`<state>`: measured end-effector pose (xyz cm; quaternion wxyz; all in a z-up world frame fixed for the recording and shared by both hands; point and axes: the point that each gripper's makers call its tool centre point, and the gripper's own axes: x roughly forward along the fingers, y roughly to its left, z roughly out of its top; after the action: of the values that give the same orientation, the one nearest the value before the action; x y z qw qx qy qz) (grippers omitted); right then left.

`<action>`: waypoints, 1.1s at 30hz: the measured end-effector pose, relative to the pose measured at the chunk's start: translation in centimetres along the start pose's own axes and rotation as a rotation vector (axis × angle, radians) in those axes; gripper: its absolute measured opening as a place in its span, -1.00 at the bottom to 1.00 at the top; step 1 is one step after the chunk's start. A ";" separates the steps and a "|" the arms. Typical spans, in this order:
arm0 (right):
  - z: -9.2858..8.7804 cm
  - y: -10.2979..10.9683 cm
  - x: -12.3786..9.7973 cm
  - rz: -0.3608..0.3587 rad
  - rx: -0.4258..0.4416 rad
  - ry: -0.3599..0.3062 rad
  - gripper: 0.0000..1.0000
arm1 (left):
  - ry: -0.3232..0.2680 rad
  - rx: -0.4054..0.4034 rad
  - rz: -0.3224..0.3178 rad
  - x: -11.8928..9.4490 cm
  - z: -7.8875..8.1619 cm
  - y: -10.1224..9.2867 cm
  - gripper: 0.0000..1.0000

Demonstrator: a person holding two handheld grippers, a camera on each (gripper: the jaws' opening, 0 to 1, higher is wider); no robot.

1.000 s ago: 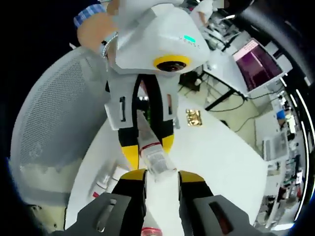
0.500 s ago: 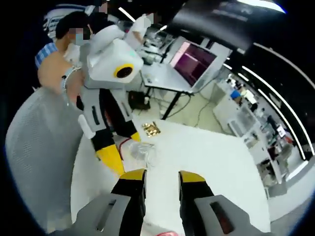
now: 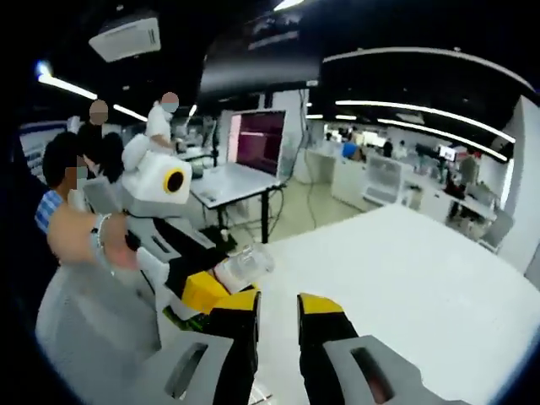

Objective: Arrange the skincare products in the storage area until every visible bottle or jar stands upright without overlapping.

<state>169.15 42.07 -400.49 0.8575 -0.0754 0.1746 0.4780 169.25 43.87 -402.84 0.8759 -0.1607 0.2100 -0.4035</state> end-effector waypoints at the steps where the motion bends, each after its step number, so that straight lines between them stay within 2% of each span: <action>1: 0.3 0.4 -0.2 0.028 0.046 -0.026 -0.71 | -0.006 0.001 -0.006 0.0 0.1 -0.1 -0.60; 6: 1.4 1.8 -0.6 0.159 0.280 -0.135 -0.43 | -0.024 0.042 -0.050 0.1 0.4 -1.2 -0.60; 8: 1.1 2.0 -0.5 0.178 0.292 -0.131 -0.43 | -0.023 0.084 -0.090 0.3 0.3 -2.1 -0.60; 12: 0.9 2.8 -0.5 0.230 0.309 -0.146 -0.56 | -0.003 0.136 -0.176 0.6 -0.3 -4.2 -0.60; 14: 0.9 4.3 -0.7 0.324 0.372 -0.136 -0.60 | 0.013 0.170 -0.224 0.7 -0.7 -5.1 -0.61; 17: 0.6 4.4 -1.1 0.316 0.330 -0.129 -0.62 | 0.043 0.176 -0.253 0.7 -1.4 -5.6 -0.61; 21: -0.4 5.2 -1.7 0.341 0.252 -0.069 -0.63 | 0.097 0.226 -0.289 0.9 -2.5 -6.3 -0.61; 23: -0.9 5.6 -1.9 0.358 0.220 -0.041 -0.63 | 0.146 0.293 -0.315 1.0 -3.6 -6.9 -0.61; 26: -1.4 6.0 -2.1 0.371 0.212 -0.017 -0.63 | 0.183 0.312 -0.329 1.0 -4.5 -7.4 -0.61; 29: -1.7 6.0 -2.3 0.349 0.189 -0.021 -0.65 | 0.188 0.323 -0.319 1.2 -4.7 -7.3 -0.61; 32: -1.9 5.5 -2.4 0.299 0.153 -0.025 -0.65 | 0.192 0.325 -0.292 1.5 -4.9 -6.8 -0.61; 33: -2.0 5.1 -2.6 0.279 0.145 -0.028 -0.65 | 0.224 0.347 -0.267 1.5 -5.4 -6.2 -0.61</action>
<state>163.13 42.13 -401.16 0.7883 0.0184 0.2055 0.5796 163.46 38.25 -405.00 0.8005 0.0118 0.2103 -0.5612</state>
